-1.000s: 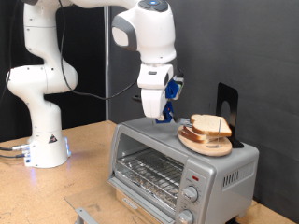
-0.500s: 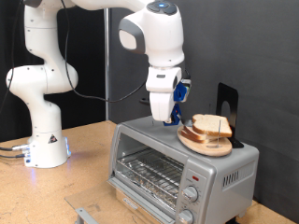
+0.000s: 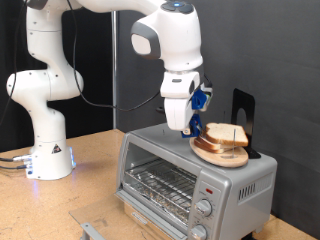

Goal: Make a piece of toast with the oven

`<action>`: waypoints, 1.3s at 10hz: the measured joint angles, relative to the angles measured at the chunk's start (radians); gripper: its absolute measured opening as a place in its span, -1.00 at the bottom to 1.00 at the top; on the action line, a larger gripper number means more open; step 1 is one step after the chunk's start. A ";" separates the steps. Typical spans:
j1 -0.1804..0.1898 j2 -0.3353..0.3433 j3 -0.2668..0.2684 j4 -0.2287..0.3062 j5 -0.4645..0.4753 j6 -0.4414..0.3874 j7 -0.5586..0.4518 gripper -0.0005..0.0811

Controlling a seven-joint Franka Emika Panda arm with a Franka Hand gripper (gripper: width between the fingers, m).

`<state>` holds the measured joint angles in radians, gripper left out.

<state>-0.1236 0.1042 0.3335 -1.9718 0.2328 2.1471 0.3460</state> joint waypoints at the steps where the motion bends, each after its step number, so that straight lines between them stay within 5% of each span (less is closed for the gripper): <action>1: 0.002 -0.003 0.001 -0.018 -0.015 0.060 0.002 0.16; 4: 0.002 -0.011 0.002 -0.035 -0.016 0.089 -0.001 0.16; 8: 0.001 -0.021 0.003 -0.030 0.017 -0.039 -0.063 0.16; 13: 0.002 -0.038 0.014 -0.050 0.057 -0.035 -0.076 0.16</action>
<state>-0.1221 0.0662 0.3479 -2.0216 0.2899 2.1119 0.2702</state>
